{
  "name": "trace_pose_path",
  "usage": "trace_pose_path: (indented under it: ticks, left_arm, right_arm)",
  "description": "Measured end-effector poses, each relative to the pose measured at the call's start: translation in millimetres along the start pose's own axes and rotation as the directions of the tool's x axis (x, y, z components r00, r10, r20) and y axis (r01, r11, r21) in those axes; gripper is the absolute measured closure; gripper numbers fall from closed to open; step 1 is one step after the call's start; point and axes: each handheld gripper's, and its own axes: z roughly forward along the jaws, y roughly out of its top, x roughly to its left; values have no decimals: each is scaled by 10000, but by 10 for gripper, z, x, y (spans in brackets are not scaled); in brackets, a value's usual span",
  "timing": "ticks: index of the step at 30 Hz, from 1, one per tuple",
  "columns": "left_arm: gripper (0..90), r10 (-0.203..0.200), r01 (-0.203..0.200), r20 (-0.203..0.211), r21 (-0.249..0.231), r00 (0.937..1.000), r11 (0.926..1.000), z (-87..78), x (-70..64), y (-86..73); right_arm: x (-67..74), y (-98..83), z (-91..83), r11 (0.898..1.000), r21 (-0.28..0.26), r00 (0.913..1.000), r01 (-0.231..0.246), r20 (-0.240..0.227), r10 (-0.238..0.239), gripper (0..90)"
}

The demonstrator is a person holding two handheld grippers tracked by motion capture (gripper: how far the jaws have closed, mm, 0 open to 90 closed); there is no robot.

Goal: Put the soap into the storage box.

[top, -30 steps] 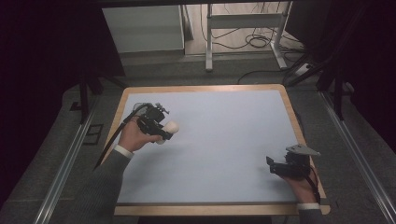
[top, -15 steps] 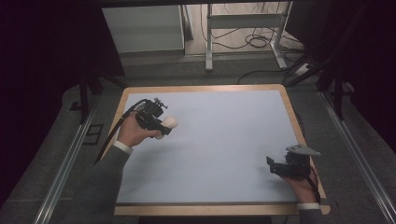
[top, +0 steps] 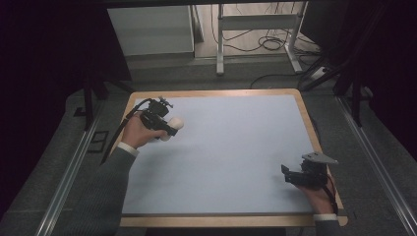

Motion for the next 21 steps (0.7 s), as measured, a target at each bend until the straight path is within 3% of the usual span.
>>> trace_pose_path:
  ticks: [8,21]
  left_arm:
    - [494,-217,217,-75,6,9997,9998,-2,89,40]
    - [494,-1153,1156,-281,76,9929,9933,91,390,78]
  right_arm:
    - [-1,-4,6,10000,36,10000,-4,27,4,72]
    - [-12,-12,16,10000,59,10000,-37,6,37,71]
